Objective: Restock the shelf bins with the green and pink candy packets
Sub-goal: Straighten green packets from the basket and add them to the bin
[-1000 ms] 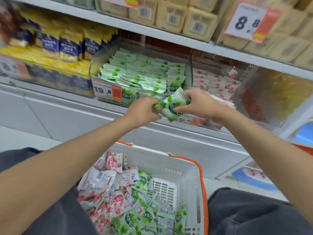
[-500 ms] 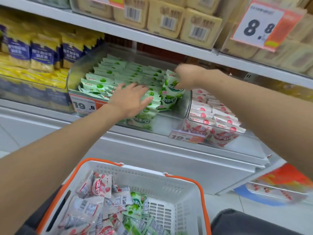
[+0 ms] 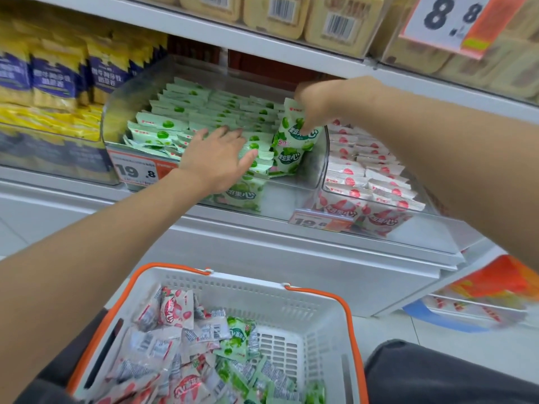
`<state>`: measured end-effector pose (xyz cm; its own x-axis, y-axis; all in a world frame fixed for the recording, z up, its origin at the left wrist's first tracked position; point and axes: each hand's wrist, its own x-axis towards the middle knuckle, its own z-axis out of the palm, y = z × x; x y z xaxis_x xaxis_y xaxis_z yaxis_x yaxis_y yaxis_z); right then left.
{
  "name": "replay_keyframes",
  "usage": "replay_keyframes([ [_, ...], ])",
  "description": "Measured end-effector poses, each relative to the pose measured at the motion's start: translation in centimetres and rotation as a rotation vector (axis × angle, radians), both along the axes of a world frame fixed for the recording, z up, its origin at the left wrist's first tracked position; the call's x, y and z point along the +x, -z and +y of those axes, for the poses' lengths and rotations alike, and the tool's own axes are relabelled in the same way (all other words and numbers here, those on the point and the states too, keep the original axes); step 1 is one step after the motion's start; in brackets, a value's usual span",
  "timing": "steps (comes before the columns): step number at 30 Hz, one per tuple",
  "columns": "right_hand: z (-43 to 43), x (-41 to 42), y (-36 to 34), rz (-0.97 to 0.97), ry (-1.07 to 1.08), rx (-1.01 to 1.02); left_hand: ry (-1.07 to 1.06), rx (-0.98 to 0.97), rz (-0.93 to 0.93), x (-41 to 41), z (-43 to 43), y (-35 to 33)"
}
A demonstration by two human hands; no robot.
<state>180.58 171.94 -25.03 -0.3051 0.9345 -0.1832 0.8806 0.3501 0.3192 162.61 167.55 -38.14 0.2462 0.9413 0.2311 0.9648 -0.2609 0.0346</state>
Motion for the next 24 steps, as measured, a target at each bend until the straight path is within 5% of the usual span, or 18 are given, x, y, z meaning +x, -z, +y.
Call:
replay_keyframes([
  [7, 0.2, -1.2, 1.8, -0.108, -0.081, -0.025, -0.008, 0.006, 0.015, 0.0, 0.0, 0.2],
  [24, 2.1, -0.3, 6.4, 0.118, -0.073, 0.086, 0.0, 0.017, -0.011, 0.0, 0.1, 0.2],
])
